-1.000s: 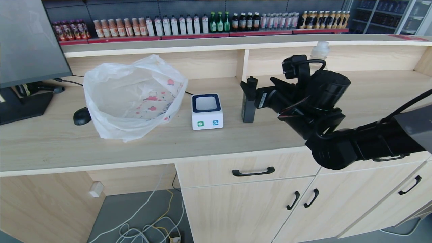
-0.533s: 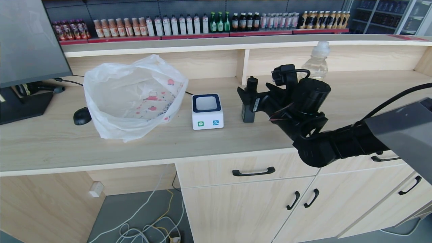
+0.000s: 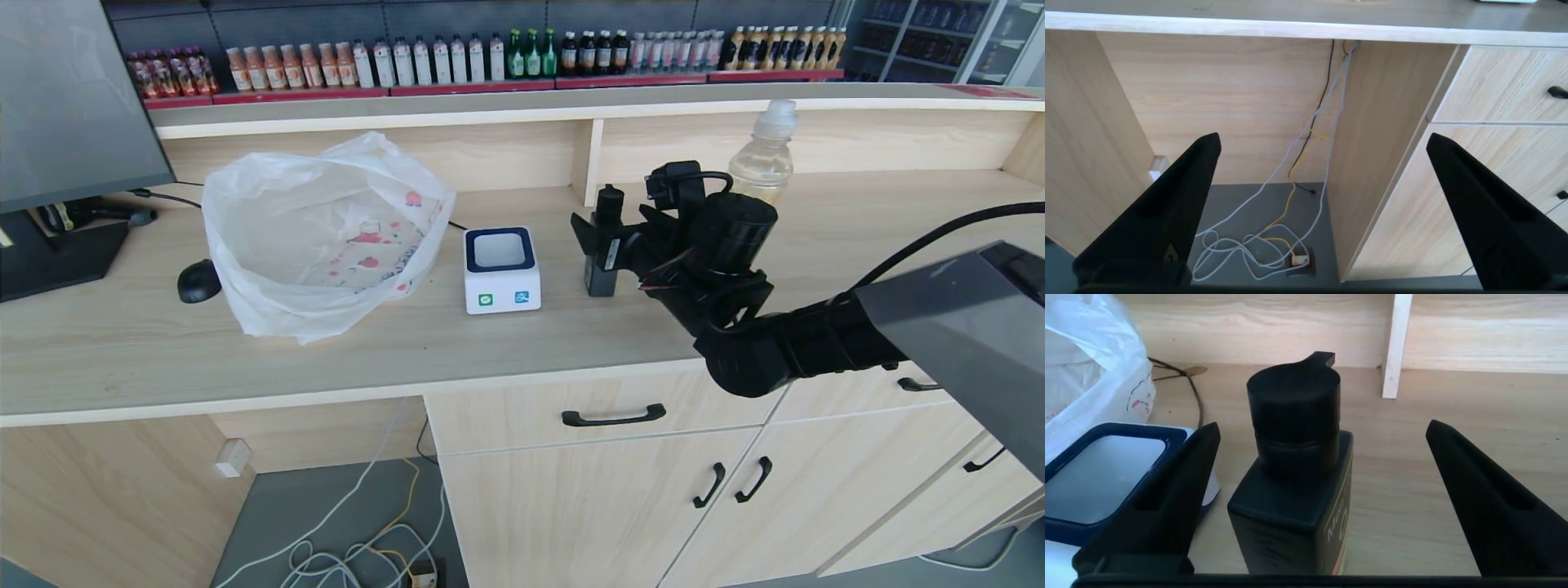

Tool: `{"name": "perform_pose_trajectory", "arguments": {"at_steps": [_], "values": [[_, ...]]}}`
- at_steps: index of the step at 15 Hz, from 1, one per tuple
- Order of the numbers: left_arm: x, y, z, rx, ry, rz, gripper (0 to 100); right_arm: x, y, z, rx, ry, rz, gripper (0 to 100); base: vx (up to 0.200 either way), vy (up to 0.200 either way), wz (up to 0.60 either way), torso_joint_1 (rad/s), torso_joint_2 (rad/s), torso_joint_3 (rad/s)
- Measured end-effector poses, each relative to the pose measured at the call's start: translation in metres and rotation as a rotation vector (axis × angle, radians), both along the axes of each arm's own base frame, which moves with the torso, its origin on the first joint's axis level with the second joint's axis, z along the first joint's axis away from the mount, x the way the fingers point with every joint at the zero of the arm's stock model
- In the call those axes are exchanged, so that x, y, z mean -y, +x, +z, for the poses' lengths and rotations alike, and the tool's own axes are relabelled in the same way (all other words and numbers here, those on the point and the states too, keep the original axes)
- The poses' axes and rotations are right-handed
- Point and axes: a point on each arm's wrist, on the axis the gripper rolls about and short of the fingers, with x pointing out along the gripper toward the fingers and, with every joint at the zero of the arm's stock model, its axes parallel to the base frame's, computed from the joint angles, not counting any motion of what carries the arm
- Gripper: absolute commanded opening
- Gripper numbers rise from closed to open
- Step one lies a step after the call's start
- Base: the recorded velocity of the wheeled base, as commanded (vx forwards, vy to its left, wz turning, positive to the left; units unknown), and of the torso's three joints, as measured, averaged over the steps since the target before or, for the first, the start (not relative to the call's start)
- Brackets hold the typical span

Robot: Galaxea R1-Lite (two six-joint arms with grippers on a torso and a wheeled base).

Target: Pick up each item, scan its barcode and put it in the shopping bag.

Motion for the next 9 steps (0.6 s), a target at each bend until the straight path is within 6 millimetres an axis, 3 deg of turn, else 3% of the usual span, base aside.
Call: {"name": "perform_pose_trajectory", "arguments": {"at_steps": [9], "values": [[0.0,0.0,0.0,0.0,0.0,-0.001,100,-0.014,-0.002,-0.006,-0.039,0.012,-0.062,100,0.0,0.0,0.0,0.0,0.0,0.0]]}}
